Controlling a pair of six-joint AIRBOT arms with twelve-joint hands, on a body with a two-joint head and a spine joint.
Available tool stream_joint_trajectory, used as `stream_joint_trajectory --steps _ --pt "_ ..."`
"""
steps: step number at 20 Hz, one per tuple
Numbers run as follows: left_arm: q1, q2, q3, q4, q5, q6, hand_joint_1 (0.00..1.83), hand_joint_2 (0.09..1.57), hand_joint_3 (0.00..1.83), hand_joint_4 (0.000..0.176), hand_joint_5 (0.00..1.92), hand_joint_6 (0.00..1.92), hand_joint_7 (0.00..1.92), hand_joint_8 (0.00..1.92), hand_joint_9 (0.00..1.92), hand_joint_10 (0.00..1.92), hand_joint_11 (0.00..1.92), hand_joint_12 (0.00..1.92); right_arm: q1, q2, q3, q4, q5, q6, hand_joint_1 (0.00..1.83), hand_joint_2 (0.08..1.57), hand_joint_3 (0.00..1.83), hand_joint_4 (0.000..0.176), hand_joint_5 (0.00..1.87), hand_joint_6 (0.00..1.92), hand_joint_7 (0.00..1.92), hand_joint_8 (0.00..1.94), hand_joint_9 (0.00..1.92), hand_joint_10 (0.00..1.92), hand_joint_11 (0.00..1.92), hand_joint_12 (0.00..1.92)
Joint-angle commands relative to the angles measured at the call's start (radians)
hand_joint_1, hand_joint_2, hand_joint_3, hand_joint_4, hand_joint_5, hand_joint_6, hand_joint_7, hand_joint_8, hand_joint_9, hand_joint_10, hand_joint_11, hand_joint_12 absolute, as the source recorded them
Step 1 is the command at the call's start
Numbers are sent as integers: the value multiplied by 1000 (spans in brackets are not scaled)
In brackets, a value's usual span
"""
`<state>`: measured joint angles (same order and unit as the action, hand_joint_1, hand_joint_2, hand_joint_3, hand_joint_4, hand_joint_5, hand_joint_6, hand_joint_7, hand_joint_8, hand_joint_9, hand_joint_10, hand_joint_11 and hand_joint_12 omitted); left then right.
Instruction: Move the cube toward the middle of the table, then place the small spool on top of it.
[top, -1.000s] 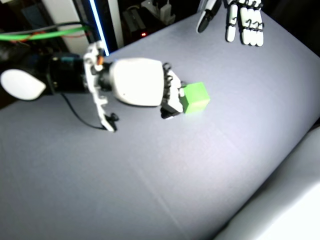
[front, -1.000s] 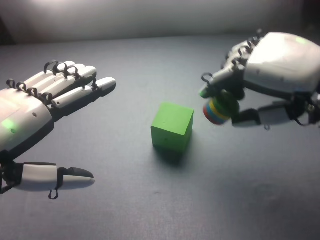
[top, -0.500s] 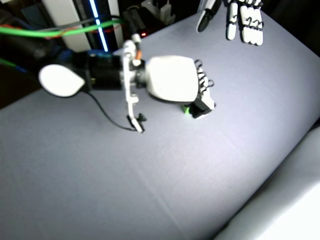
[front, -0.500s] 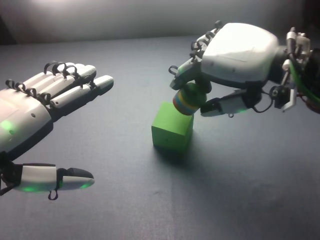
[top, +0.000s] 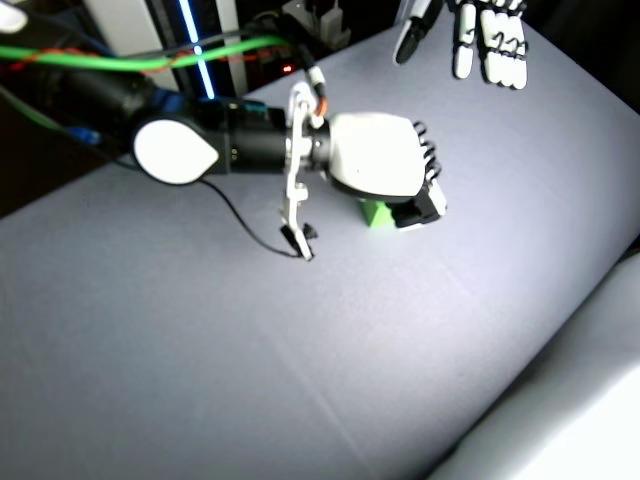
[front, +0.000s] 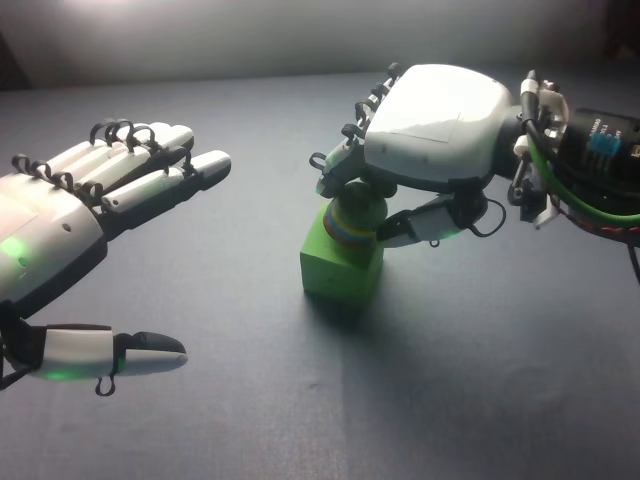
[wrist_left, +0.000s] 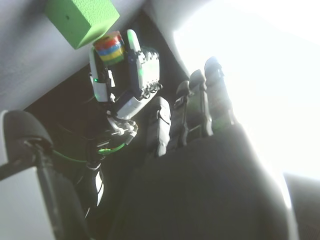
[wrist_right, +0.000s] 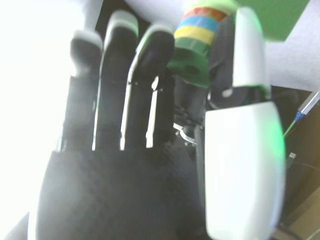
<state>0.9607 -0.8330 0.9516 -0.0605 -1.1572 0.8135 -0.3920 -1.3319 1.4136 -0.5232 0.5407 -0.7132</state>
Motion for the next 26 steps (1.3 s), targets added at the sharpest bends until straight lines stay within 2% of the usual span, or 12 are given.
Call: stream_joint_trajectory --steps 1,2,5,6,9,11,12,15,18,21,24,26 --pt "-10 0 4 -6 -120 -2 800 879 0 124 136 18 12 4 14 5 90 61 14 0 2 20 95 -14 1232 1083 0 26 1033 897 1075 835 1031 530 686 1315" --pt "-10 0 4 -6 -120 -2 809 889 1 119 115 7 2 0 23 7 102 68 14 -1 -2 20 93 -27 1235 1085 0 3 1022 850 1079 895 1080 544 720 1391" --pt "-10 -1 5 -6 -120 -2 816 893 3 124 99 1 5 1 12 1 71 64 14 -1 -9 20 87 -49 1234 1141 2 0 895 933 962 1205 915 938 762 1494" --pt "-10 -1 5 -6 -121 -3 816 894 2 139 101 1 1 0 2 0 54 59 14 -1 -9 20 86 -49 1114 1026 0 0 682 364 725 711 779 890 676 1434" --pt "-11 -2 4 -6 -122 -3 807 885 0 145 125 7 21 6 3 1 57 70 14 0 -10 20 84 -49 1010 923 1 0 506 7 620 179 663 690 564 1329" --pt "-11 -3 5 -6 -121 -3 802 879 0 141 144 10 37 9 14 5 73 85 14 0 -10 20 84 -49 976 925 7 55 425 0 623 66 678 597 512 1310" --pt "-11 -3 5 -6 -121 -3 803 884 0 130 137 6 41 9 16 5 76 89 14 0 -10 20 84 -49 954 916 2 33 392 0 605 50 657 585 473 1287" --pt "-11 -4 5 -6 -123 -5 811 887 1 135 127 0 29 2 10 1 67 95 14 0 -13 29 85 -49 930 934 0 55 307 0 563 10 626 403 328 1223" --pt "-9 -3 4 -10 -135 -8 803 896 3 134 119 0 6 0 0 0 29 87 14 23 -43 40 107 -49 829 959 13 115 106 0 260 0 410 27 42 1142" --pt "7 0 -4 -28 -166 -8 785 883 0 148 80 0 15 4 0 0 8 86 5 143 -110 104 209 -50 356 1209 15 11 52 1 142 0 261 6 0 932" --pt "49 14 -21 -57 -211 -8 753 890 3 139 31 0 1 0 0 0 3 4 -98 253 -172 221 370 -51 137 1159 0 131 0 0 12 6 21 0 0 293" --pt "82 23 -34 -81 -259 -8 754 896 4 133 12 0 0 0 0 0 0 0 -177 312 -212 299 492 -51 192 1143 0 154 0 0 19 7 0 0 0 13"
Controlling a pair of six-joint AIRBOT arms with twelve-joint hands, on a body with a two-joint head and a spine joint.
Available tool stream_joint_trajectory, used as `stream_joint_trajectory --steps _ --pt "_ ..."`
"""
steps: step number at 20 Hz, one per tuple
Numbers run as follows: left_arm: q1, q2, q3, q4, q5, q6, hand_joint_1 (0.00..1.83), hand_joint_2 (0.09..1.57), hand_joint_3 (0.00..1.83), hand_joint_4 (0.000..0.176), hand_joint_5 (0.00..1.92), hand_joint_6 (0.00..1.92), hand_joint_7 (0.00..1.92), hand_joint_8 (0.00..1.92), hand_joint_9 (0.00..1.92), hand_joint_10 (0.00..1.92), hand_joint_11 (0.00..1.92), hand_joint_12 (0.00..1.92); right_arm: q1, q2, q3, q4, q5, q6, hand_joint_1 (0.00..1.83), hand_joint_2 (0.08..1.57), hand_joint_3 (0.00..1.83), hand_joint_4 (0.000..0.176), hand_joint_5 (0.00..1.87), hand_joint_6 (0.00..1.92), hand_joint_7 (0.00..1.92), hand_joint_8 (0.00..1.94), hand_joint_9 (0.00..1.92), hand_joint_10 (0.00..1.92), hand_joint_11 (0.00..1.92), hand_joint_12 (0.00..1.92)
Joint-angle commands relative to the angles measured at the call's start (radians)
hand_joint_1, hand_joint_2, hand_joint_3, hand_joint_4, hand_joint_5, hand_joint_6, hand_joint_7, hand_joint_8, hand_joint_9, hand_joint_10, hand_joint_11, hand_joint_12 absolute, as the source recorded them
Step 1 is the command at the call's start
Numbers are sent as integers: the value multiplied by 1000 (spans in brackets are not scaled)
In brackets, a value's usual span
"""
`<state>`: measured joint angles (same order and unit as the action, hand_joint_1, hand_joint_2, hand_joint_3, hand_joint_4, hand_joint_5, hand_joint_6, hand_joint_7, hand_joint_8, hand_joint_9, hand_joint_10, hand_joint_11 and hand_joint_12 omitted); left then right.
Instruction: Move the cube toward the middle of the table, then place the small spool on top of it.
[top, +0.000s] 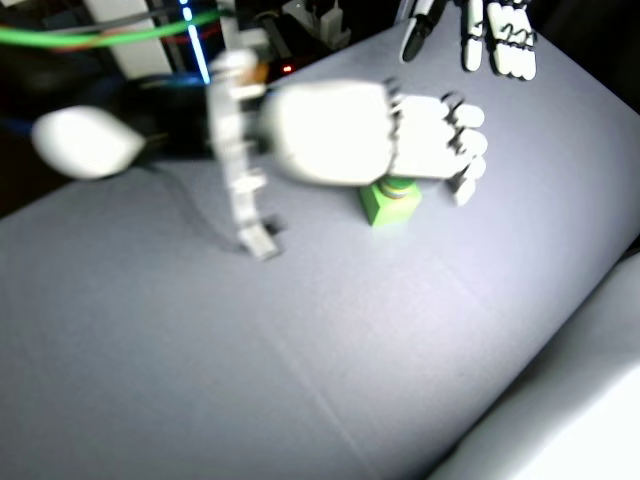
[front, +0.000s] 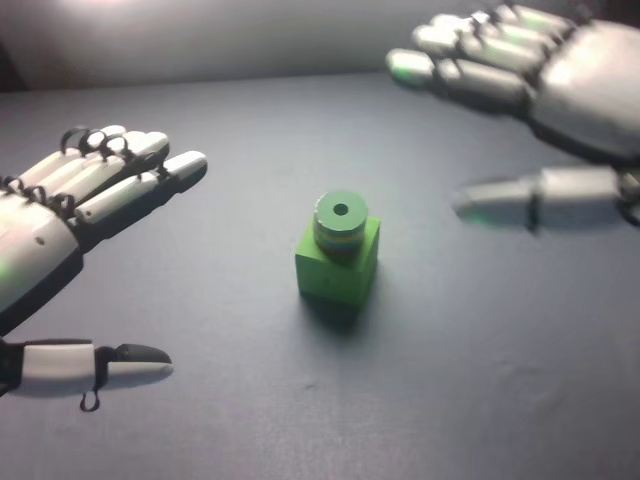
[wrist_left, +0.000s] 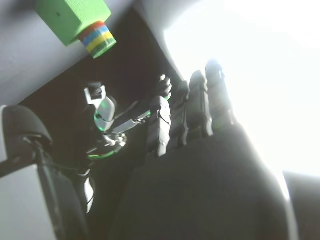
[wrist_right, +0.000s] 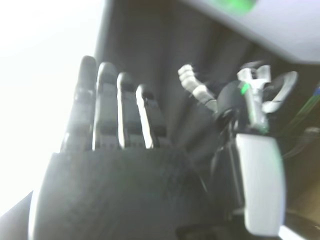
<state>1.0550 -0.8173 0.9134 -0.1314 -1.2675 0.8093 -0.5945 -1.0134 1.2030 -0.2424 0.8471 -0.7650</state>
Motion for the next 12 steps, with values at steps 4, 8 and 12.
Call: stream_joint_trajectory --steps 4,8,12 --pt "68 27 -32 -64 -303 -10 750 867 0 168 0 0 0 0 0 0 0 0 -147 70 -83 159 414 1 258 1294 7 87 0 0 2 0 0 0 2 1" --pt "110 26 -43 -100 -379 -24 773 877 0 176 0 0 0 0 0 0 37 16 -329 114 -149 297 646 1 260 1248 0 73 8 3 43 10 68 18 94 41" --pt "116 6 -24 -118 -442 -67 703 907 9 170 0 0 0 0 0 0 34 19 -472 144 -189 423 875 1 379 1292 0 61 131 7 249 12 264 19 197 106"
